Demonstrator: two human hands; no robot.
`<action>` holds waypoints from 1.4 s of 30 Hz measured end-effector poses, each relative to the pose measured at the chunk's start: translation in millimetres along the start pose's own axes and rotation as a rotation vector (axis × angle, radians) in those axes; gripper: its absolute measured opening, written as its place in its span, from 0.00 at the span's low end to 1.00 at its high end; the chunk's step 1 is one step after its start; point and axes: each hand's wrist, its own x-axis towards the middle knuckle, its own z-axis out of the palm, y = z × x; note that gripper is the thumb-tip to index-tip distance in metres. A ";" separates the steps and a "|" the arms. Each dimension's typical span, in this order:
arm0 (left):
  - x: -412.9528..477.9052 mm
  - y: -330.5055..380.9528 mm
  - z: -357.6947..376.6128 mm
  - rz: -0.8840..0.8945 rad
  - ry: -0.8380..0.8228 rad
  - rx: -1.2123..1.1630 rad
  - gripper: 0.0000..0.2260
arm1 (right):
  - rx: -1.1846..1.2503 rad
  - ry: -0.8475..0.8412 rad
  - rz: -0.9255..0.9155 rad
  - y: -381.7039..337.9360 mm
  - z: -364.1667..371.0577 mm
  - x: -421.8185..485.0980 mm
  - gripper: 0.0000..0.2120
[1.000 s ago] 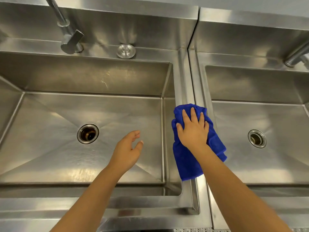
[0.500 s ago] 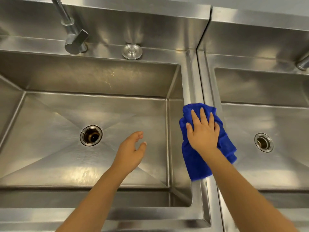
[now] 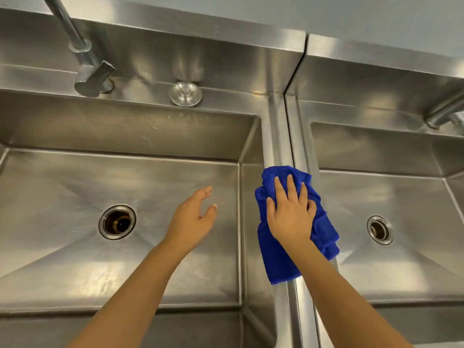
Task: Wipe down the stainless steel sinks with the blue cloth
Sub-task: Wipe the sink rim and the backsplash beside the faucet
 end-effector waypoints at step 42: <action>168.3 23.0 -29.4 0.228 0.140 0.203 0.23 | 0.008 0.044 -0.099 -46.2 -56.1 246.0 0.24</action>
